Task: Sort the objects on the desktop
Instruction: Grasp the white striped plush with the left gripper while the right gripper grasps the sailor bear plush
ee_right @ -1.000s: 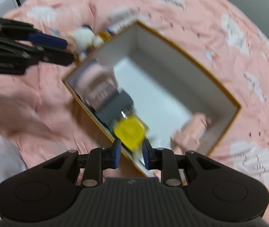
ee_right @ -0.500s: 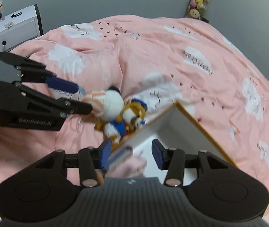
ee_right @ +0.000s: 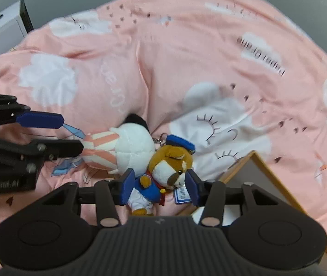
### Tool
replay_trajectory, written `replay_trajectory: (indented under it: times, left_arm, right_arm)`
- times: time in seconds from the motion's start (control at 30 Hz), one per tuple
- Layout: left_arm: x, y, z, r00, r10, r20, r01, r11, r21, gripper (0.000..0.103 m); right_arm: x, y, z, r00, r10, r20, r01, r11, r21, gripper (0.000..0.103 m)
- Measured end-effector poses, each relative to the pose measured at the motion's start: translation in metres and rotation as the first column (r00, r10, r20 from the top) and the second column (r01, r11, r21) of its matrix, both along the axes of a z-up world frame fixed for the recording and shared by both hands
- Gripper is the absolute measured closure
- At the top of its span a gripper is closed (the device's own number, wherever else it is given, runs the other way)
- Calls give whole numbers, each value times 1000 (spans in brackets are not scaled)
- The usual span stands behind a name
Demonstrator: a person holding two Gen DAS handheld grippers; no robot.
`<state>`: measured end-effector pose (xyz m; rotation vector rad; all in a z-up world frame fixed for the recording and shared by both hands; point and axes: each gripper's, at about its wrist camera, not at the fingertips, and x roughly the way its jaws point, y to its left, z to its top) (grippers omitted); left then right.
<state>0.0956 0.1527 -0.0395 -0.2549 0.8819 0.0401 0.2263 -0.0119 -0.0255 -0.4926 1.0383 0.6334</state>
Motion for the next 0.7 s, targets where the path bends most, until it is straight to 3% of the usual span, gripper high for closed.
replay_trajectory:
  times: [0.1, 0.3, 0.53, 0.7]
  left_arm:
    - [9, -1, -11, 1000, 3, -27, -2, 1000, 19, 50]
    - [24, 3, -27, 998, -7, -54, 7, 1000, -12, 50]
    - [35, 3, -43, 996, -14, -92, 13, 1000, -16, 49]
    - [35, -2, -45, 996, -12, -88, 14, 1000, 14, 49]
  right_arm:
    - [12, 9, -15, 1000, 13, -23, -13, 1000, -22, 55]
    - [34, 18, -39, 999, -11, -49, 8, 998, -58, 55]
    - [34, 31, -58, 995, 88, -36, -93, 982, -167, 51]
    - [38, 33, -73, 995, 102, -23, -104, 972, -211, 47]
